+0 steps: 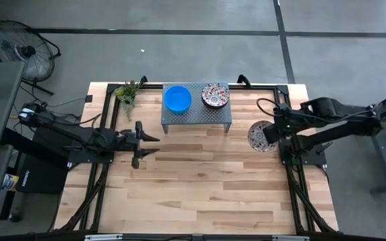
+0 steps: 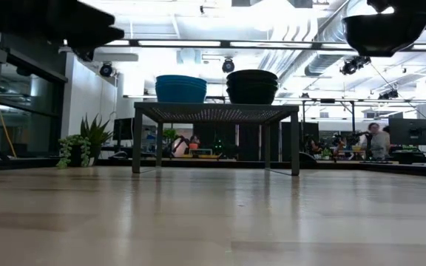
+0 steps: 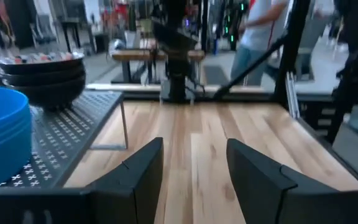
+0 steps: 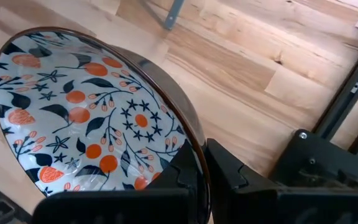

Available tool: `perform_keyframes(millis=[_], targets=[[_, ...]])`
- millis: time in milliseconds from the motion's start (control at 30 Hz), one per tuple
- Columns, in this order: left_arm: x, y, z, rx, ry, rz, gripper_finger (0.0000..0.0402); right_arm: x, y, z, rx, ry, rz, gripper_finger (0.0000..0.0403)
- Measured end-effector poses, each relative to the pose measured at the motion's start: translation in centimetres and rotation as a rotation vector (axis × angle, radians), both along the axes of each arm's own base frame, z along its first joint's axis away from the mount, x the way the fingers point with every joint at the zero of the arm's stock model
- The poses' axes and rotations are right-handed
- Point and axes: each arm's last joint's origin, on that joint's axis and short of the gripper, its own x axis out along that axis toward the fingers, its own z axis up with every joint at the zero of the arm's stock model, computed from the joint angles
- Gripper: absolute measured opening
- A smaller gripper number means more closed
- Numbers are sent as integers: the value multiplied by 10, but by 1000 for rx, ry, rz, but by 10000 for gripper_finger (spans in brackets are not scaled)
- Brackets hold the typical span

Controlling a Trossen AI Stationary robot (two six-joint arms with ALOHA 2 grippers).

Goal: Pick & Place Mini bowls
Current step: Stack the white patterned bowl on top of the other white patterned bowls on the shelf

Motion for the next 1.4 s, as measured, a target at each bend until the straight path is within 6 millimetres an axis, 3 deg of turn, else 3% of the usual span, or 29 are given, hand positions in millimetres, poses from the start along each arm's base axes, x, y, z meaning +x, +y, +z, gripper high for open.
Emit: perform_keyframes(millis=[233,367,600,1167,1400], targets=[[-16,18,-28,-11,-62,-33,172,8,-9,0,41,-44,-102,3],[-26,29,-32,-8,-135,-91,172,16,-15,2,60,-101,-144,3],[-38,42,-46,-9,-114,-140,172,27,-25,1,104,-142,-190,3],[-47,52,-47,15,-117,-149,172,77,-68,7,65,-426,-215,3],[-47,50,-46,1,-128,-191,172,93,-88,11,66,-468,-211,3]])
